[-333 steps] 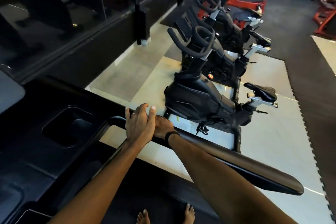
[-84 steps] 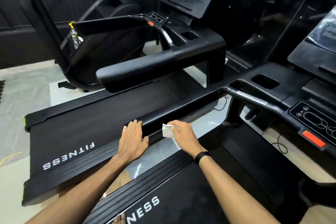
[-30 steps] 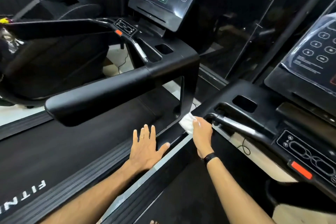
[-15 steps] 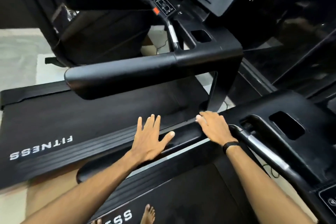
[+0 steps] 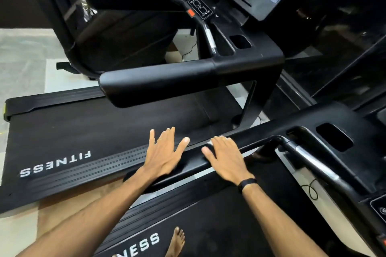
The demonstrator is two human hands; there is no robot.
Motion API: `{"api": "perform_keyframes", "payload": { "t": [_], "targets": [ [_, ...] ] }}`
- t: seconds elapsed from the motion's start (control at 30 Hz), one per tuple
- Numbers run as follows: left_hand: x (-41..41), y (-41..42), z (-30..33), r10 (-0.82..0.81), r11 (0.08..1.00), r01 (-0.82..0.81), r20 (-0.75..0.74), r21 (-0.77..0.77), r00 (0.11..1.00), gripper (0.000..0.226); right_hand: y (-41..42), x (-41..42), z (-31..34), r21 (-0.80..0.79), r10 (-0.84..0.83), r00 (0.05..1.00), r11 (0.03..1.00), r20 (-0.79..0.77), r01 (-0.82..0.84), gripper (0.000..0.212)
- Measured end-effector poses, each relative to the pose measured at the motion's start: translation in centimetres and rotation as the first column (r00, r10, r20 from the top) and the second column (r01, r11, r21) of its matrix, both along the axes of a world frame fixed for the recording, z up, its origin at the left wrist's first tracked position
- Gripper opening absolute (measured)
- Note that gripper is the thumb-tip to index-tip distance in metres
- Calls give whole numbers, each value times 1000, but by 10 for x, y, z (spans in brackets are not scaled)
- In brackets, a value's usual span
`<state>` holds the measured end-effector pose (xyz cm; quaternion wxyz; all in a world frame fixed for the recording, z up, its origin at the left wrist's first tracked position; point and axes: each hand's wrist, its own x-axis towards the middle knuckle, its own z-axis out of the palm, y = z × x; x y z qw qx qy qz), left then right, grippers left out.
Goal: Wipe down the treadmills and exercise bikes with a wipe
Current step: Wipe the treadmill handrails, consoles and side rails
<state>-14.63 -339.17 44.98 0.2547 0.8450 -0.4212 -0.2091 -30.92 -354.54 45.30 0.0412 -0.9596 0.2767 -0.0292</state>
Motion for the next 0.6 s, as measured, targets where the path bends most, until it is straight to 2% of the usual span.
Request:
{"api": "perform_keyframes", "payload": {
  "t": [0.17,0.33,0.43,0.6],
  "targets": [
    [11,46,2,22,1000,-22,-53,-14,998,82,94,34,3,54,88,994,994,67,-92,60],
    [29,92,-4,75,997,-77,-115,-16,991,83,179,67,3,110,198,974,971,113,-210,35],
    [44,119,-9,140,990,-143,-135,-10,981,85,208,84,-3,89,236,968,966,91,-244,37],
    [59,136,-13,193,981,-194,-163,8,968,101,213,103,-5,102,279,960,956,-21,-276,56]
  ]
}}
